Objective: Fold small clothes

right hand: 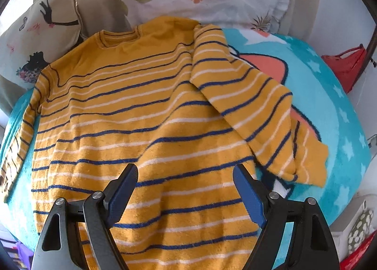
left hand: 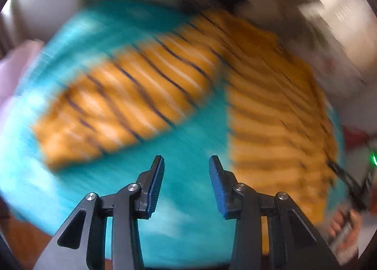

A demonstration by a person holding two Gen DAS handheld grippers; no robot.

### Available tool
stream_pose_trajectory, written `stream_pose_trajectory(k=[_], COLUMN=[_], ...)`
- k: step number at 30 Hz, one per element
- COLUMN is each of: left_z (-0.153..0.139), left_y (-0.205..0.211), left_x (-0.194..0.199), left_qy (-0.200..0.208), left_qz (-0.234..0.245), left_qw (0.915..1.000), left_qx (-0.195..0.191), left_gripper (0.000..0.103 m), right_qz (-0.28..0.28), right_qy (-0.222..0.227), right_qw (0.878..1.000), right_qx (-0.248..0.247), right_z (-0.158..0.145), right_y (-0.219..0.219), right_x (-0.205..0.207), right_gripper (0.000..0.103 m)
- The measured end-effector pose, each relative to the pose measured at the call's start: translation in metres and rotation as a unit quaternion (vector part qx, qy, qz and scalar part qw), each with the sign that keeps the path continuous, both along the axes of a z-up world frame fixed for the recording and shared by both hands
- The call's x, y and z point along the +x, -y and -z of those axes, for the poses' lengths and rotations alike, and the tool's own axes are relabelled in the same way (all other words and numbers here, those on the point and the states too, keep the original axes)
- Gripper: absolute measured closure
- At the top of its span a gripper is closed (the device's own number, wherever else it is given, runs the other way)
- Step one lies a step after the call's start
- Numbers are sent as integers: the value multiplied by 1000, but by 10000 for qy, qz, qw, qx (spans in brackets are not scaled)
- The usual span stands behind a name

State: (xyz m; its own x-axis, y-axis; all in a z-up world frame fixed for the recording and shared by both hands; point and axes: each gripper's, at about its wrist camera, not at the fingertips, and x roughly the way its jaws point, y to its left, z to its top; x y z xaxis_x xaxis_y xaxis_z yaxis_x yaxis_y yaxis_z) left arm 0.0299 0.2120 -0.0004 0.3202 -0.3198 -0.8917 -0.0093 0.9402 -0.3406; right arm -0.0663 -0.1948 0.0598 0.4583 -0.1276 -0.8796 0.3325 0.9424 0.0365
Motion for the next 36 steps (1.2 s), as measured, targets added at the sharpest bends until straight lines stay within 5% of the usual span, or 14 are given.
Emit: stream_pose_trajectory(k=[5,9,10,11,17,23,25,26,27,28,36], left_z=[23,22,18,18,10,-5,-7,-8,-8,-9,-31], left_y=[70,104,107,109,63,60,69,72,73,66,61], left_x=[-28,-44,-47,-50,-70,-82,-83,-85,-87,-89,-107], left_qy=[-537,-484,-456,-483,-593,-357,-296,-291,-318,-350,-369], left_qz=[636,829,785,697,-551,-797,-743,-725,-713,-715,-953], left_qw=[9959,9948,9951,9955,9955,9961,9968,9968,9967,9966,9940], left_qx=[-353,-345,-404,-429,-488,-136,75,157,215,223,401], left_gripper=[59,49,57,94,96,96,96,96,96,96,91], right_qz=[-37,13,37,65,-395,-1015,-1264,-1454,-1753,-1891,-2378], right_qy=[74,81,75,55,-27,-341,-319,-309,-351,-439,-780], right_qw=[10000,10000,10000,10000,9980,9884,9852,9834,9782,9730,9522], right_qx=[-24,-10,12,41,484,1075,1115,1039,1058,1245,1753], right_z=[-4,-5,-4,-3,5,35,38,37,36,38,26], right_y=[19,44,52,61,85,70,59,51,43,41,60], right_x=[-12,-22,-25,-29,-45,-60,-63,-65,-66,-65,-99], right_gripper=[17,17,17,17,16,17,24,45,77,91,91])
